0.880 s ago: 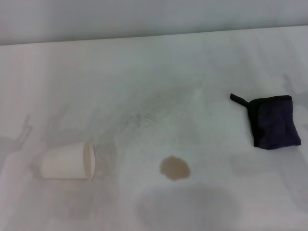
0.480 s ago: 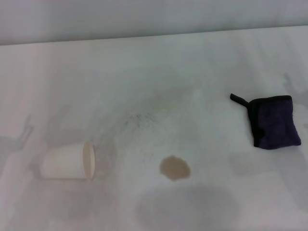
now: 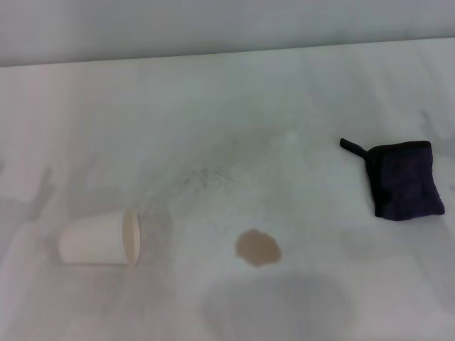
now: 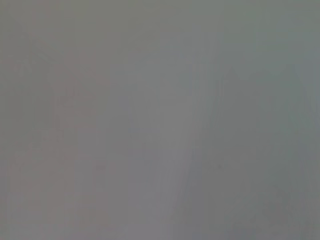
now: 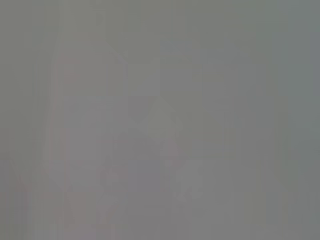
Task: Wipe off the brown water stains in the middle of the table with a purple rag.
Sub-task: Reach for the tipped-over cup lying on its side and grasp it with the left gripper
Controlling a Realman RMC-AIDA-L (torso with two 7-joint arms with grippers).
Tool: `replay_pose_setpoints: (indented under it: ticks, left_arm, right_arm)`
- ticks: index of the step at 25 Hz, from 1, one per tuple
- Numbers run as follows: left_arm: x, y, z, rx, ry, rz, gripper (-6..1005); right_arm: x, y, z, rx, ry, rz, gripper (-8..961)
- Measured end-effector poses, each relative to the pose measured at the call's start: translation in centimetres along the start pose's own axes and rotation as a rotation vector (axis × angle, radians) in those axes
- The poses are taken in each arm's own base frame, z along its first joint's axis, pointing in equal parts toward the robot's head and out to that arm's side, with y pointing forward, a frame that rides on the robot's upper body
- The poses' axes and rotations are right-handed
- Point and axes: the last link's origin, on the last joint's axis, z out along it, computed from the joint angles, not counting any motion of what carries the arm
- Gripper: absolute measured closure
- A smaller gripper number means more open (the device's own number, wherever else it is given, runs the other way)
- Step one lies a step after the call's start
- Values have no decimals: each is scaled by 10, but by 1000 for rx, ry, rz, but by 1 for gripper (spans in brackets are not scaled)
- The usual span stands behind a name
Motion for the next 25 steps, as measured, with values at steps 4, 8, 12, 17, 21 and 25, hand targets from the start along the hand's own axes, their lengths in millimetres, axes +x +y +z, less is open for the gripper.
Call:
replay_pose_setpoints:
  ticks: [4, 8, 12, 17, 21, 25]
  left_arm:
    - [7, -7, 1, -58, -4, -78, 121]
    - [15, -21, 1, -99, -29, -140, 121]
    - [23, -38, 6, -163, -103, -179, 121]
    - [39, -56, 21, -284, -215, -199, 122]
    - [51, -62, 40, -394, -332, -167, 122]
    - [62, -62, 54, -482, -441, -101, 122]
  right_arm:
    - [1, 3, -1, 0, 0, 13, 99]
    - [1, 6, -1, 0, -4, 27, 99]
    - [1, 7, 0, 8, -6, 38, 99]
    - [2, 8, 2, 10, -4, 42, 99]
    - [4, 11, 0, 15, 8, 58, 99]
    - [8, 16, -3, 19, 22, 83, 100]
